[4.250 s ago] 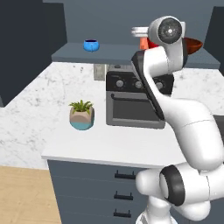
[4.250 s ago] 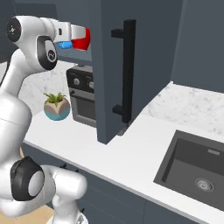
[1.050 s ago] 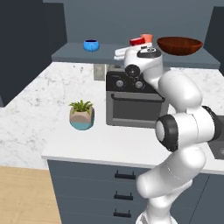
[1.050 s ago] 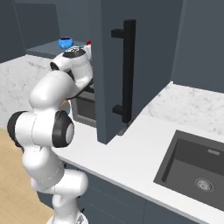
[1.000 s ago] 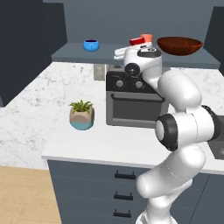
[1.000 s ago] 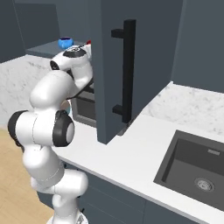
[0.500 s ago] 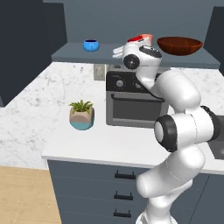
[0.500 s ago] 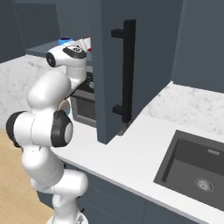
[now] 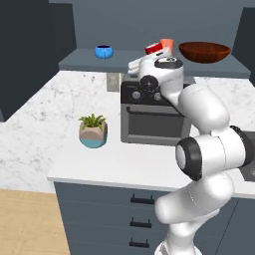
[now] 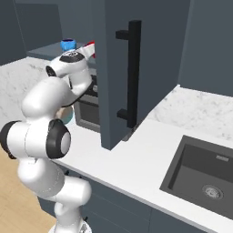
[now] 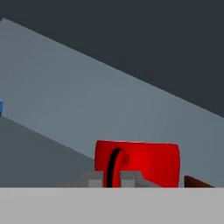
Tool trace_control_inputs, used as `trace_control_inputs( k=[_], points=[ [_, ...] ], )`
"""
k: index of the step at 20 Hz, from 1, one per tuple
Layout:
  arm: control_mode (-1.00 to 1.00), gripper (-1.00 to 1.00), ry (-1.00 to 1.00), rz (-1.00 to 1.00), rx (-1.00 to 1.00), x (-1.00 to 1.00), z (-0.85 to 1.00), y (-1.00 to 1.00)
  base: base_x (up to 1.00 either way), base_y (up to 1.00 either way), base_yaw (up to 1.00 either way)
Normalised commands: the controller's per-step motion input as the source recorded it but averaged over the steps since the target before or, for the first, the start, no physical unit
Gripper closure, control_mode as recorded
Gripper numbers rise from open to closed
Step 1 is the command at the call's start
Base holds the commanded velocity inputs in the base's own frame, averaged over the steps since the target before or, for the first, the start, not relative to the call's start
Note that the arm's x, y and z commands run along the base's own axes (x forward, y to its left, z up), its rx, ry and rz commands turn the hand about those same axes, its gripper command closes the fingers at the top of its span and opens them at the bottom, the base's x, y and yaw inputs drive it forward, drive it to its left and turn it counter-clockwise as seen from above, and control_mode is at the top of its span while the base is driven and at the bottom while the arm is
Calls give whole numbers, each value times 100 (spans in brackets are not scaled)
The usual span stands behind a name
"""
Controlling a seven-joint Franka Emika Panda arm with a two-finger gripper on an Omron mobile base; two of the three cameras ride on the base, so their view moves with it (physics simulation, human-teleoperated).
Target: Gather all objects into one cabinet and sort the glasses and bowls to opposite sides.
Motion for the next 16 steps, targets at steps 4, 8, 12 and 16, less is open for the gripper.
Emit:
trace_control_inputs(
  k=[4, 8, 12, 16],
  points=[
    [-100, 100, -9, -7, 0, 93, -31, 10, 0, 0, 0],
    [-100, 100, 3, -11, 0, 100, -30, 11, 0, 0, 0],
    [-100, 100, 6, -7, 0, 76, -39, 1, 0, 0, 0],
    [-100, 100, 1, -6, 0, 49, -61, 0, 0, 0, 0]
  ],
)
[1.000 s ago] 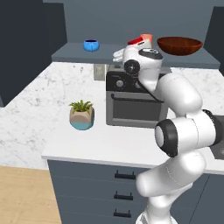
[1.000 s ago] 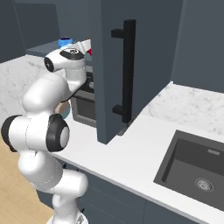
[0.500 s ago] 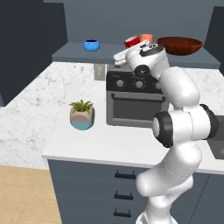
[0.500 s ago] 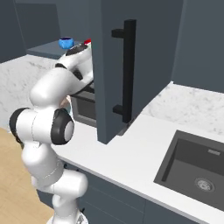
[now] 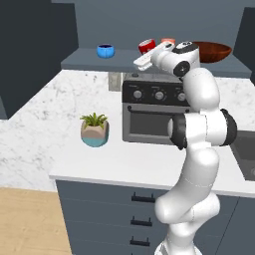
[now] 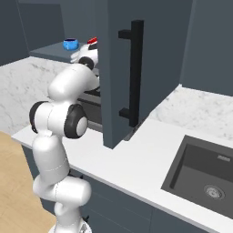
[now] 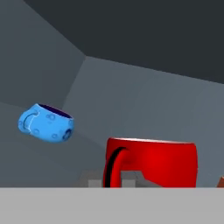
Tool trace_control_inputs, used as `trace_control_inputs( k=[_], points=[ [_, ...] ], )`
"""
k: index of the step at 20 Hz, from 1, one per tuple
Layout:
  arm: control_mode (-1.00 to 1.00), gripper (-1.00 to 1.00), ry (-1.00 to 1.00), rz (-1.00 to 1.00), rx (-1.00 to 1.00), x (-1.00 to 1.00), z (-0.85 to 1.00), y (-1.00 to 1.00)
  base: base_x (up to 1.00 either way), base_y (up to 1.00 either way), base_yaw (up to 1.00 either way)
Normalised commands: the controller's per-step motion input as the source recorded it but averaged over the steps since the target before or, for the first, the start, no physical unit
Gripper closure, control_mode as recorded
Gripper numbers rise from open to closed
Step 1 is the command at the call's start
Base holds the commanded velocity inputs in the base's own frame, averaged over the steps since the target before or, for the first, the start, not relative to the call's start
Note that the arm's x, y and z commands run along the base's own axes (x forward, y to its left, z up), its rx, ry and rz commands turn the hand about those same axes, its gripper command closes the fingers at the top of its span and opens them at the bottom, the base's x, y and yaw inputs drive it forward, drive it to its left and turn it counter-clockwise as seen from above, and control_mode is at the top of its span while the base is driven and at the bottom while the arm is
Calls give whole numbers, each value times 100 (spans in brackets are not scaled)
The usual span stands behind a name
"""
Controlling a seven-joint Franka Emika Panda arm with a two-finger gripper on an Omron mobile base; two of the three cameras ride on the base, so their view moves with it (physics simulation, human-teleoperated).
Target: Gather all objects into one cabinet and sort the glasses and bowls to opposite sides.
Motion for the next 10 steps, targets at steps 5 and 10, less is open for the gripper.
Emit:
trace_control_inputs(
  k=[5, 10],
  points=[
    [-100, 100, 0, -7, 0, 42, -65, 1, 0, 0, 0],
    [-100, -100, 0, -8, 0, 34, -62, 3, 0, 0, 0]
  ],
)
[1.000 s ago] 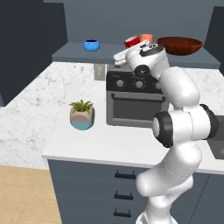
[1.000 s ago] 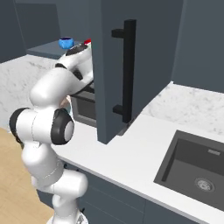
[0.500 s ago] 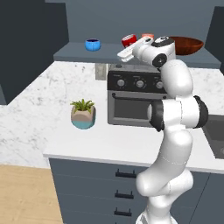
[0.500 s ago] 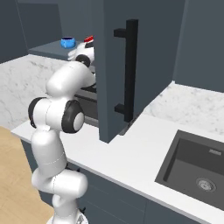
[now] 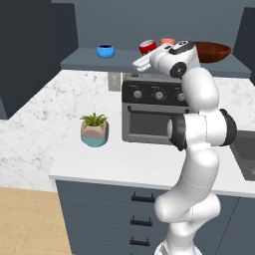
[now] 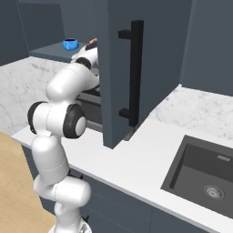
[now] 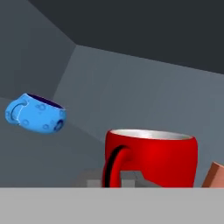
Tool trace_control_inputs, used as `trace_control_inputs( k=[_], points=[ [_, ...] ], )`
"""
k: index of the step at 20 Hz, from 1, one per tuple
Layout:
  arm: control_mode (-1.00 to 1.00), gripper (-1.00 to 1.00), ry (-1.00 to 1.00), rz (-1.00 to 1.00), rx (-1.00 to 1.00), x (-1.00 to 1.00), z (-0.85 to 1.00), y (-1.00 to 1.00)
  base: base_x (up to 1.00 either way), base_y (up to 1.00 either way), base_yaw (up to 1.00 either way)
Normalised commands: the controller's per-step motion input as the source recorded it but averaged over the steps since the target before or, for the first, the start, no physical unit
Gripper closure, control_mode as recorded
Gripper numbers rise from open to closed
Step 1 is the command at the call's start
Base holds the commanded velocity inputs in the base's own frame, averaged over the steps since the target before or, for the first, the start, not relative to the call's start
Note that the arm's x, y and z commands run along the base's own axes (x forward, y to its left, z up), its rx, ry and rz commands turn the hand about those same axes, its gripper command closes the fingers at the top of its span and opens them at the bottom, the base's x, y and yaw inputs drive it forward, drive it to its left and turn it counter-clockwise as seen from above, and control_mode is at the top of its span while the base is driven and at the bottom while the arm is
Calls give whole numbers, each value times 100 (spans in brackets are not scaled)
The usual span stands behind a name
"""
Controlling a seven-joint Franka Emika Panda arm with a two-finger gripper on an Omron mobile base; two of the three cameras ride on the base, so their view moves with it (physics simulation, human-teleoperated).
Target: Gather all objects into one cabinet and sort the glasses and bowls to opposite sides.
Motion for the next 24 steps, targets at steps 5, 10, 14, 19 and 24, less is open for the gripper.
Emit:
trace_control_inputs(
  k=[5, 10, 14, 19, 24],
  points=[
    [-100, -100, 0, -8, 0, 33, -65, 3, 0, 0, 0],
    [-100, -100, 0, -16, 0, 40, -49, 0, 0, 0, 0],
    [-100, -100, 0, -26, 0, 38, -18, 0, 0, 0, 0],
    [-100, -100, -2, -26, 0, 4, -2, 0, 0, 0, 0],
    [-100, -100, -17, -29, 0, -9, 7, 0, 0, 0, 0]
  ],
)
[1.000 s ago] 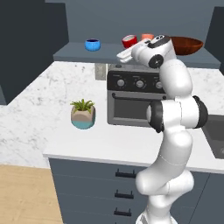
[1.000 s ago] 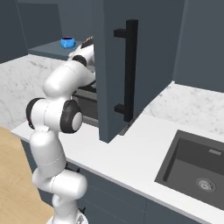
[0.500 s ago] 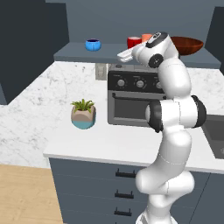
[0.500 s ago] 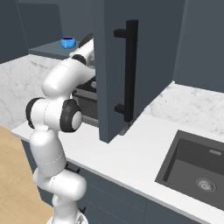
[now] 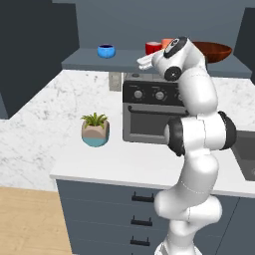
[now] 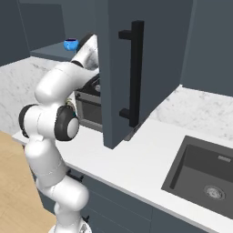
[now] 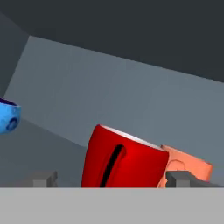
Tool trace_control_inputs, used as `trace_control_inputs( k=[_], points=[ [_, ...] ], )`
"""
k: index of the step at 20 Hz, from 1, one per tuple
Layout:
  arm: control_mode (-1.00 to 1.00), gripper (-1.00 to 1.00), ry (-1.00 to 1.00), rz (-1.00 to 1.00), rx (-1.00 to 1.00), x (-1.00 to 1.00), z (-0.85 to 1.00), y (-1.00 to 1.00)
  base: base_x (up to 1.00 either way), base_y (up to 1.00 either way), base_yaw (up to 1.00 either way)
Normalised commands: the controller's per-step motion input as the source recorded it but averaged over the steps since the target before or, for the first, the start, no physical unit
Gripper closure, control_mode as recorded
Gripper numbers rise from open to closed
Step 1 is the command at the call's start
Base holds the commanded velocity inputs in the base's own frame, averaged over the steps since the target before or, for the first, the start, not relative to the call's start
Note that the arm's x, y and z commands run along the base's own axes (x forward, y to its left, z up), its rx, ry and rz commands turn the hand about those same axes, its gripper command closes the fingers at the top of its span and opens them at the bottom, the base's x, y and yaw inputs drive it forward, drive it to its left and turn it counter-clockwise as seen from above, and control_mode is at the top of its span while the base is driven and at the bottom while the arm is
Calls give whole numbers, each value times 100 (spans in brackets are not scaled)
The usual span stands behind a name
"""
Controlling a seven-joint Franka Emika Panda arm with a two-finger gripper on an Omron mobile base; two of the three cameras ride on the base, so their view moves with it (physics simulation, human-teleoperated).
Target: Gather all objects into one cabinet and sort the glasses and bowls to opposite sides.
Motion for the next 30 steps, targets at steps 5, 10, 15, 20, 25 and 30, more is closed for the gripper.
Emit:
trace_control_inputs(
  k=[5, 10, 15, 20, 25, 30],
  points=[
    [-100, -100, -17, -26, 0, -37, 9, 0, 0, 0, 0],
    [-100, -100, -1, -23, 0, -74, 30, 0, 0, 0, 0],
    [-100, -100, 8, -31, 0, -99, 23, -8, 0, 0, 0],
    [-100, -100, 32, -50, 0, -100, 6, -14, 0, 0, 0],
    [-100, -100, 32, -49, 0, -100, 8, -11, 0, 0, 0],
    [-100, -100, 21, -34, 3, -100, 13, 0, 0, 0, 0]
  ],
)
